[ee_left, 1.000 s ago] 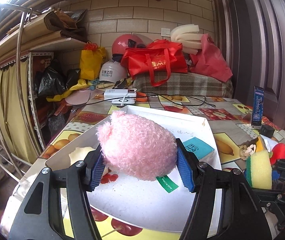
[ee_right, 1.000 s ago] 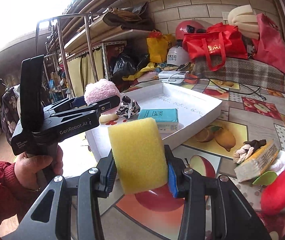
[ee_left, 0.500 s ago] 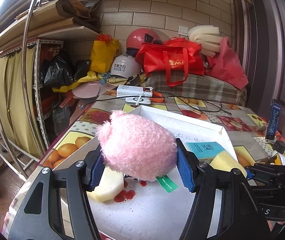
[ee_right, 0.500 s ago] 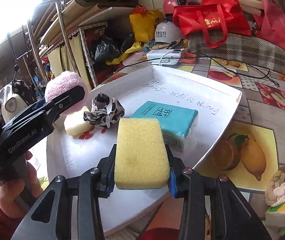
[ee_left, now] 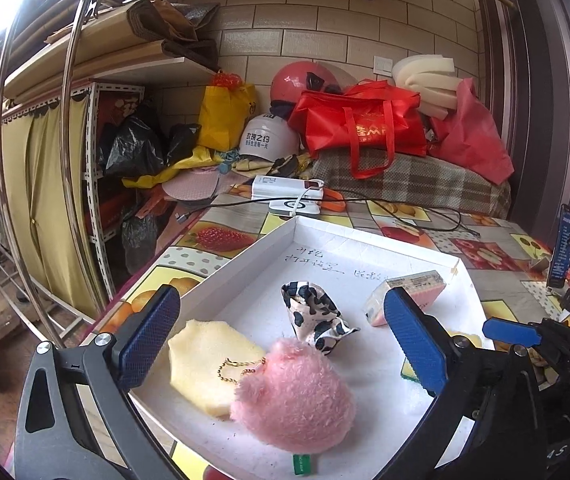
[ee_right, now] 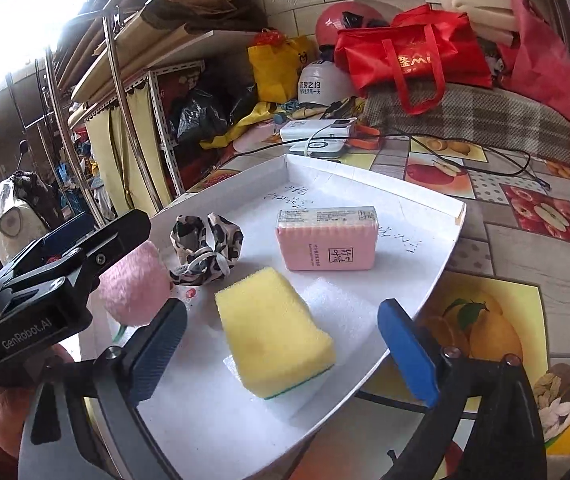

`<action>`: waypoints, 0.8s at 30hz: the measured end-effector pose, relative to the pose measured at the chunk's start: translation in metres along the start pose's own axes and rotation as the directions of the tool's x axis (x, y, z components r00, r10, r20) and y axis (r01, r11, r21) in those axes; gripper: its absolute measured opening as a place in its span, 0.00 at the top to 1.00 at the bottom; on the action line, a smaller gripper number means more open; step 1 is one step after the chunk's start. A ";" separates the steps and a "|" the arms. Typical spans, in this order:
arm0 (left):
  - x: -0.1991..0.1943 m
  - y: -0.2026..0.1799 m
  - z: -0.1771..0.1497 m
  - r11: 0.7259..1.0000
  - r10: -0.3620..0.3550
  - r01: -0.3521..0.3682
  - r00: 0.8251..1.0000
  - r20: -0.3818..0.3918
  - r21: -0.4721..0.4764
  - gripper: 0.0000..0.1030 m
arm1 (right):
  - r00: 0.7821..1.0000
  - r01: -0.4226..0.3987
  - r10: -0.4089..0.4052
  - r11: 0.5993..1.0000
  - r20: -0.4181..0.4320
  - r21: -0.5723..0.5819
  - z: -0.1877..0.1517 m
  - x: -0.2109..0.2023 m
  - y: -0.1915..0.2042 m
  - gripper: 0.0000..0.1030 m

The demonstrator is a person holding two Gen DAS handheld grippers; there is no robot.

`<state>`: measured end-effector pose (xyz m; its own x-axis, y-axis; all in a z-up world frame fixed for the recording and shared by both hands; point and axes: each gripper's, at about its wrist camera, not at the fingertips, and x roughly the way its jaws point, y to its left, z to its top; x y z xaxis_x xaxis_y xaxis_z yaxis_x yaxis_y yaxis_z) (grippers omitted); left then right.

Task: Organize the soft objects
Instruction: 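Carry the sponge and pink ball into the white tray and open both grippers, then grasp the knotted blue-purple yarn toy with the left gripper while the right grasps the red fluffy ball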

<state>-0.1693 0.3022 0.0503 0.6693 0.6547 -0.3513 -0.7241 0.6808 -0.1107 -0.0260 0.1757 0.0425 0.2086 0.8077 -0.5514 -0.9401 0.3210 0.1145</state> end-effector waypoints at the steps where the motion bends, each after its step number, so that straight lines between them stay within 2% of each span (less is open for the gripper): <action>1: -0.001 0.001 0.000 1.000 0.004 -0.004 1.000 0.006 -0.006 0.00 | 1.000 -0.004 0.004 1.000 -0.004 0.001 -0.001 0.000 0.001 0.00; 7: -0.013 0.002 -0.001 0.999 0.037 -0.036 0.997 0.071 -0.011 0.00 | 0.998 -0.051 0.049 0.996 0.031 0.077 -0.006 -0.012 -0.009 0.00; 11: -0.021 -0.004 -0.004 0.999 0.043 -0.044 0.994 0.097 0.009 0.00 | 0.985 -0.173 0.169 0.962 0.040 0.211 -0.011 -0.030 -0.024 0.00; 14: -0.026 -0.007 -0.006 1.000 0.025 -0.025 0.995 0.101 0.006 0.00 | 0.956 -0.293 0.286 0.895 0.073 0.336 -0.008 -0.053 -0.040 0.00; 17: -0.033 -0.014 -0.009 1.000 0.000 -0.001 0.995 0.103 0.011 0.00 | 0.908 -0.408 0.402 0.786 0.118 0.464 -0.006 -0.074 -0.062 0.00; 18: -0.036 -0.017 -0.011 1.000 -0.017 0.016 0.995 0.101 0.012 0.00 | 0.897 -0.432 0.422 0.769 0.133 0.472 -0.004 -0.084 -0.067 0.00; 19: -0.039 -0.022 -0.012 0.999 -0.040 0.039 0.995 0.096 0.015 0.00 | 0.894 -0.440 0.423 0.775 0.144 0.454 0.000 -0.096 -0.071 0.00; 21: -0.046 -0.033 -0.016 0.995 -0.100 0.098 0.991 0.090 0.025 0.00 | 0.900 -0.435 0.399 0.815 0.175 0.382 0.003 -0.127 -0.078 0.00; 24: -0.058 -0.059 -0.022 0.976 -0.214 0.210 0.974 0.072 0.064 0.00 | 0.914 -0.400 0.354 0.871 0.200 0.285 -0.005 -0.175 -0.096 0.00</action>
<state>-0.1687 0.2168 0.0567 0.8190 0.5156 -0.2518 -0.5554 0.8225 -0.1224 0.0261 0.0008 0.1240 -0.0879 0.9505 -0.2981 -0.8258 0.0979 0.5555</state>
